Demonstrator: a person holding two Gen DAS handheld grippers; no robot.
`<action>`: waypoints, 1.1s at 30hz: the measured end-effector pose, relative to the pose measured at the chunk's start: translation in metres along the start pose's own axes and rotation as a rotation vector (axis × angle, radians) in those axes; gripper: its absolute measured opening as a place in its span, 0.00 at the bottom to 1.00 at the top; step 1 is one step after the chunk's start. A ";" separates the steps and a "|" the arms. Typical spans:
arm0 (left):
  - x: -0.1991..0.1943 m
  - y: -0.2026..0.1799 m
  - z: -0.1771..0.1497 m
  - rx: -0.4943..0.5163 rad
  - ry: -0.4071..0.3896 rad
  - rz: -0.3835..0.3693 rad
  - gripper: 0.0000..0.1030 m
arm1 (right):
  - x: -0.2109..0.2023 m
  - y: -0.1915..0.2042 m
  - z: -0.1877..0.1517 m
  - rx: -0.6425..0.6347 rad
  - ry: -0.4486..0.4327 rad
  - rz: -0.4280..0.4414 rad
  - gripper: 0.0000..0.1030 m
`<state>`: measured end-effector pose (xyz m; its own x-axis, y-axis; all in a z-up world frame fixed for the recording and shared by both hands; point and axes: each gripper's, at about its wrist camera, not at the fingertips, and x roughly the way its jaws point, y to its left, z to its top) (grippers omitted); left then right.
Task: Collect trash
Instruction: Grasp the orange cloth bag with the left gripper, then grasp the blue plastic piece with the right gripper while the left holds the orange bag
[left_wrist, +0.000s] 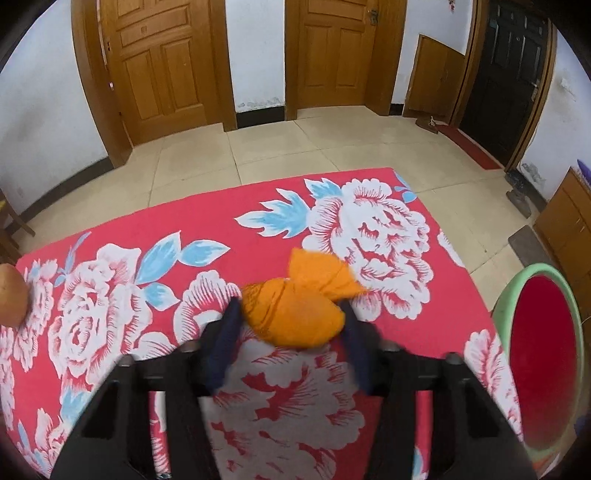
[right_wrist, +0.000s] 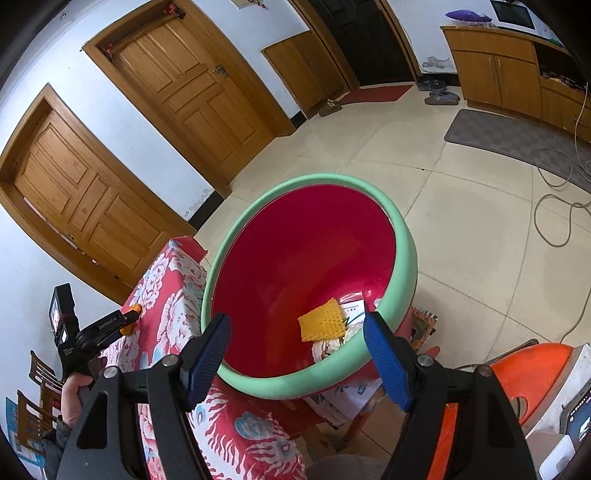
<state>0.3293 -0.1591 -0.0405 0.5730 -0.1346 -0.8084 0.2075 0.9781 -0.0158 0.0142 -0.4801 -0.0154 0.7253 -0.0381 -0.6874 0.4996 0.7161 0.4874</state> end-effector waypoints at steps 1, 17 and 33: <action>-0.001 0.000 -0.001 0.003 -0.002 -0.004 0.46 | 0.000 0.000 0.000 0.000 0.000 0.000 0.74; -0.094 0.000 -0.023 -0.001 -0.110 -0.141 0.38 | -0.033 0.014 -0.011 -0.042 -0.041 0.024 0.74; -0.205 0.060 -0.088 -0.061 -0.199 -0.065 0.38 | -0.091 0.074 -0.051 -0.175 -0.062 0.158 0.74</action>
<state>0.1546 -0.0586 0.0724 0.7067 -0.2207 -0.6722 0.2041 0.9733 -0.1051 -0.0389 -0.3885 0.0559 0.8183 0.0450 -0.5730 0.2920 0.8262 0.4818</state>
